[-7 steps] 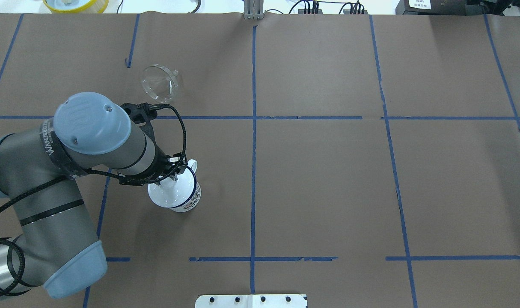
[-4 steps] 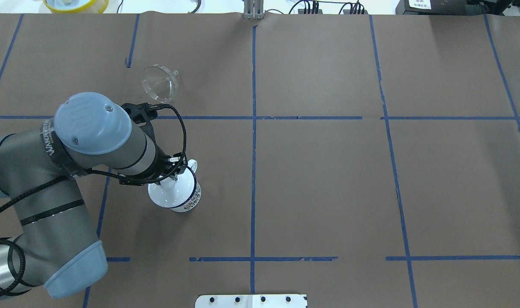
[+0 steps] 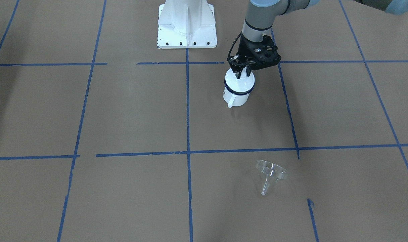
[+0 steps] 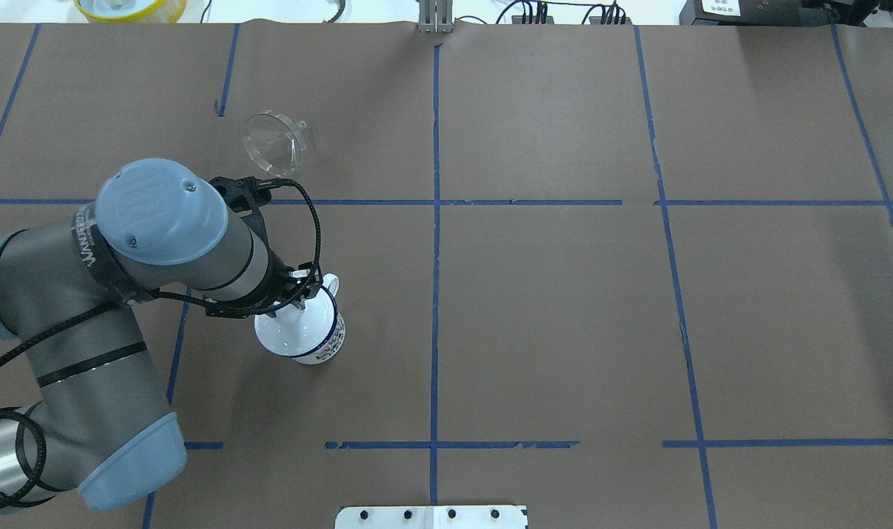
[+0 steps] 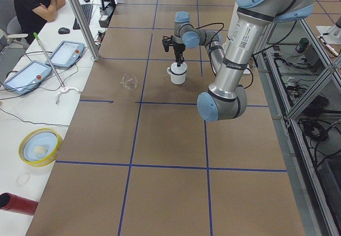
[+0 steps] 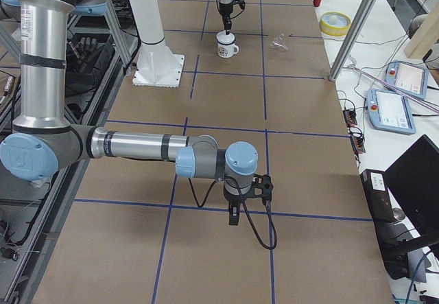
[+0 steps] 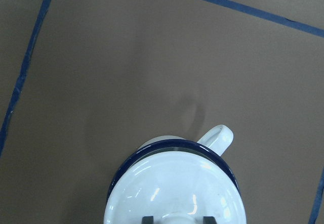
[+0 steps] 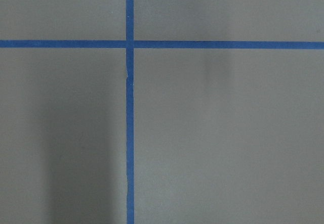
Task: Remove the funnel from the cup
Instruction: 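Lower the lid onto the mug opening and press it in place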
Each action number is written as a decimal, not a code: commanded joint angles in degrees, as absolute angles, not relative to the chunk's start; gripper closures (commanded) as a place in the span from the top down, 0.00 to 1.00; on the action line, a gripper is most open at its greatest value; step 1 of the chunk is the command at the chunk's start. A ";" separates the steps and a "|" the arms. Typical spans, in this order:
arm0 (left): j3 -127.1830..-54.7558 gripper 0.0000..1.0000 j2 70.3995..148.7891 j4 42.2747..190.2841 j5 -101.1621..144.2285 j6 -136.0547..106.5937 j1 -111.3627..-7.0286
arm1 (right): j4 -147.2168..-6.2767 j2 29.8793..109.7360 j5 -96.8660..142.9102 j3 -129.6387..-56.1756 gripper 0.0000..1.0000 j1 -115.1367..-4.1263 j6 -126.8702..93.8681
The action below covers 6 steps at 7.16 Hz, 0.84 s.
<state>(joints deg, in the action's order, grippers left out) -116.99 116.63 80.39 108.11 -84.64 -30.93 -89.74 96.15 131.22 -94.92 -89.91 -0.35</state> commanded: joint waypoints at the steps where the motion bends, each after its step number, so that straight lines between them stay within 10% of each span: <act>1: -116.98 0.95 116.54 80.42 108.11 -84.64 -30.94 | -89.74 96.15 131.22 -94.92 1.00 -89.91 -0.35; 6: -118.03 1.00 116.80 80.42 107.93 -84.12 -31.20 | -89.74 96.15 131.22 -94.92 1.00 -89.91 -0.35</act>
